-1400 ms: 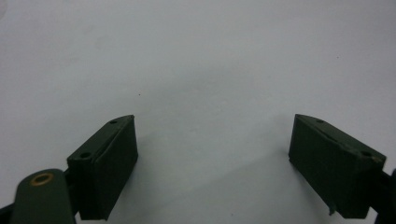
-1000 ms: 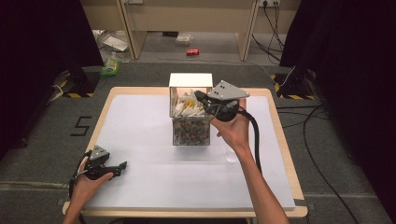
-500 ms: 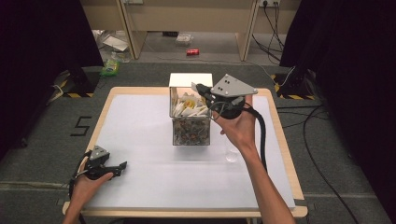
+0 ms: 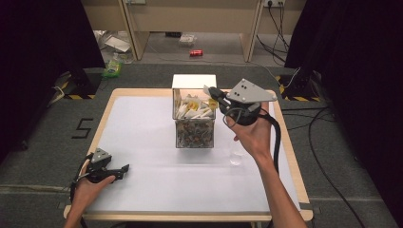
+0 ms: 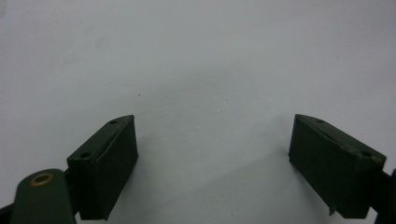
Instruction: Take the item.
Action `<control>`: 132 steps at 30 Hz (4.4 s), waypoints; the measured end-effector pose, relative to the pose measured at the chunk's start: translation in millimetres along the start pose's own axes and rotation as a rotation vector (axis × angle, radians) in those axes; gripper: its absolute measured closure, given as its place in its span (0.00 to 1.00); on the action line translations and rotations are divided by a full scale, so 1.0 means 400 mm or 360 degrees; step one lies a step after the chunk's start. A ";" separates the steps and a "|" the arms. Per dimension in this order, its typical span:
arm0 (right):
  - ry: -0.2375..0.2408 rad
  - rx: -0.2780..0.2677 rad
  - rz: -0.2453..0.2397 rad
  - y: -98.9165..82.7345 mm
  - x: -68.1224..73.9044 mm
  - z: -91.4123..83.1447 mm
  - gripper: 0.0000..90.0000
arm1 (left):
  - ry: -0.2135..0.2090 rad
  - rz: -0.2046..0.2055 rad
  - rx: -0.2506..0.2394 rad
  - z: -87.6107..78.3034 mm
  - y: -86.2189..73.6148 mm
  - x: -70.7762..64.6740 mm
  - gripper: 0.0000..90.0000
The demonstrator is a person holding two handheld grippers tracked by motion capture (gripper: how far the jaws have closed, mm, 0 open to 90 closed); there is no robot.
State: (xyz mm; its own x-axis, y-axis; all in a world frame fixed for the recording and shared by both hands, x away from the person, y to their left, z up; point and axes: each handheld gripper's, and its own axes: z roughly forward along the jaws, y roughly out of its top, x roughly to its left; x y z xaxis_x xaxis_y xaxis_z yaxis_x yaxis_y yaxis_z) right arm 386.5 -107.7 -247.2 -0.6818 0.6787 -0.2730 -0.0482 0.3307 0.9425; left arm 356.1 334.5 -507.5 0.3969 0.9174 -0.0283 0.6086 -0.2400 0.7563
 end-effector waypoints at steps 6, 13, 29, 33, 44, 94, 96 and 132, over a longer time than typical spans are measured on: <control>-0.0025 -0.0021 0.0008 -0.005 -0.009 -0.036 1.00 | 0.0001 0.0000 0.0000 0.000 0.000 0.000 0.16; -0.0074 -0.0016 0.0026 -0.035 -0.027 -0.083 1.00 | 0.0001 0.0000 0.0000 0.000 0.000 0.000 0.16; -0.0138 -0.0014 0.0094 -0.126 -0.036 -0.138 1.00 | 0.0002 0.0000 -0.0004 0.000 0.000 0.000 0.16; -0.0142 -0.0021 0.0120 -0.148 -0.033 -0.144 1.00 | 0.0002 0.0000 -0.0004 0.000 0.000 0.000 0.16; -0.0136 0.0001 0.0156 -0.190 -0.027 -0.149 1.00 | 0.0002 0.0001 -0.0004 0.001 0.000 0.000 0.16; -0.0114 0.0155 0.0227 -0.319 0.001 -0.166 0.99 | 0.0000 0.0002 -0.0004 0.000 0.000 0.000 0.16; -0.0111 0.0165 0.0231 -0.324 0.001 -0.168 0.99 | 0.0001 -0.0001 -0.0006 0.000 0.000 0.000 0.16; -0.0055 0.0378 0.0347 -0.461 0.000 -0.109 0.99 | 0.0002 0.0003 -0.0002 0.000 0.000 0.000 0.16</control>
State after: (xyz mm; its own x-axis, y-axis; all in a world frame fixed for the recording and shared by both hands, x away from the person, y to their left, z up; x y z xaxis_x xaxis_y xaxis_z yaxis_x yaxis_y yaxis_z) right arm 363.5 -197.4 -412.7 -0.6316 0.7712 -0.0797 0.2710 0.3160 0.9093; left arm 356.1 334.6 -507.7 0.3974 0.9173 -0.0261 0.6068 -0.2413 0.7573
